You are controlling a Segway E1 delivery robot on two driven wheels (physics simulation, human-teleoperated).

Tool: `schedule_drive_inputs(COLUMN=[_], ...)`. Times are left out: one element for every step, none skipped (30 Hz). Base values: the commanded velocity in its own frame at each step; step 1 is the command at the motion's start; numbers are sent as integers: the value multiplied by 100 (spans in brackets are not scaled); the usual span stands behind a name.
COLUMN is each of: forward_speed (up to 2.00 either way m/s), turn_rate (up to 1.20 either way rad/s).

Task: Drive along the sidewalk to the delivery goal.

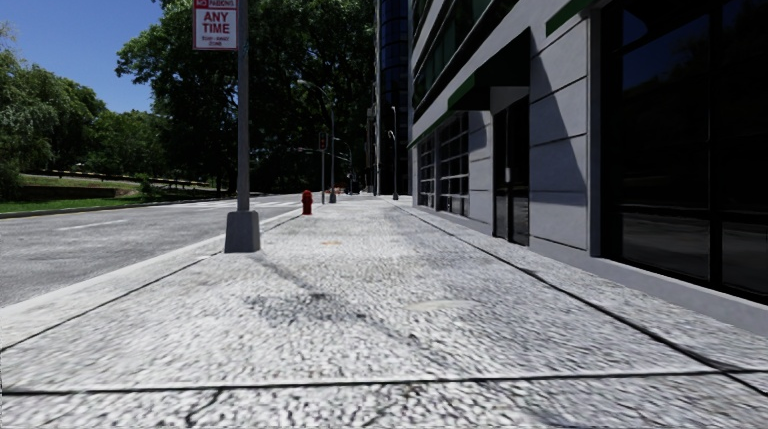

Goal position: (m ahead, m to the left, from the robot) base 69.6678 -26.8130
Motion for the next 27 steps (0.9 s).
schedule_drive_inputs(forward_speed=[200, 200, 200, 200, 200, 200, 200, 200, 200, 200, 200, 200, 200, 200, 200, 200, 200, 200, 200, 200, 200, 200, 200, 200, 200, 200, 200], turn_rate=[0, 0, 0, 0, 0, 0, 0, 0, 0, 0, 0, 0, 0, 0, 0, 0, 0, 0, 0, 0, 0, 0, 0, 0, 0, 0, 0])
